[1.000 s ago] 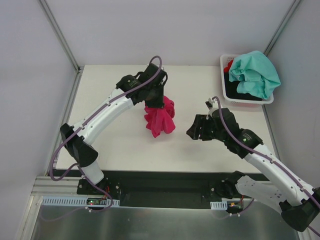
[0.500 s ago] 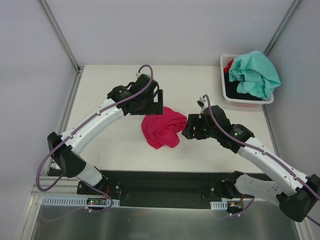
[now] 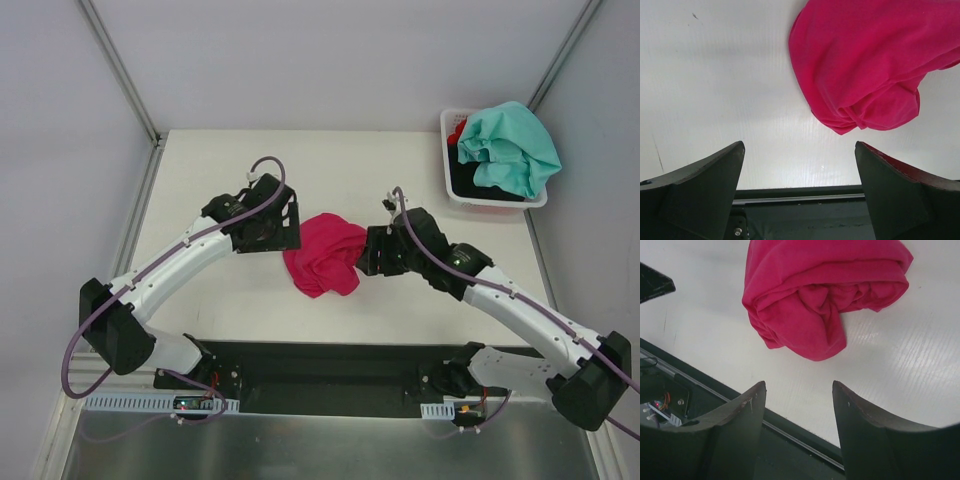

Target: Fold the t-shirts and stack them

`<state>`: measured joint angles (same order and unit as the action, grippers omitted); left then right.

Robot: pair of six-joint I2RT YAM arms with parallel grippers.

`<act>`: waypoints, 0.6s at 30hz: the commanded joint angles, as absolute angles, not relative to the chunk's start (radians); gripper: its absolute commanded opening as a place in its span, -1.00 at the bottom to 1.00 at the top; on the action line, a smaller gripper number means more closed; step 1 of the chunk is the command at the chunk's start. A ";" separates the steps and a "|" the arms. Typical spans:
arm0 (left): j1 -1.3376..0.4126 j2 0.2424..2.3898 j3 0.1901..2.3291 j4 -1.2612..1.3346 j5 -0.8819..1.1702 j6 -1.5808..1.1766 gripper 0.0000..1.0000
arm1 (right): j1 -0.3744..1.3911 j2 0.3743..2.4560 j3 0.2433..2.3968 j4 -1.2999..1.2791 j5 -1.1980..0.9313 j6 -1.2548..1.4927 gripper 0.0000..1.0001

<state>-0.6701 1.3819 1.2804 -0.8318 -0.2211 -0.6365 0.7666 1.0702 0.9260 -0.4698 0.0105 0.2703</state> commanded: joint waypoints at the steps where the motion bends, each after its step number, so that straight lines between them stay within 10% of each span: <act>1: -0.658 1.353 1.264 -0.802 -0.267 -0.655 0.84 | 0.733 1.144 0.927 -0.359 -0.024 0.252 0.18; 18: -0.503 1.266 1.181 -0.767 -0.198 -0.624 0.83 | 0.660 1.586 1.065 -0.196 -0.170 0.224 0.01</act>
<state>-0.5224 1.3190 1.2011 -0.7689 -0.2169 -0.6426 0.6571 1.5734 0.9947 -0.2607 -0.1089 0.2241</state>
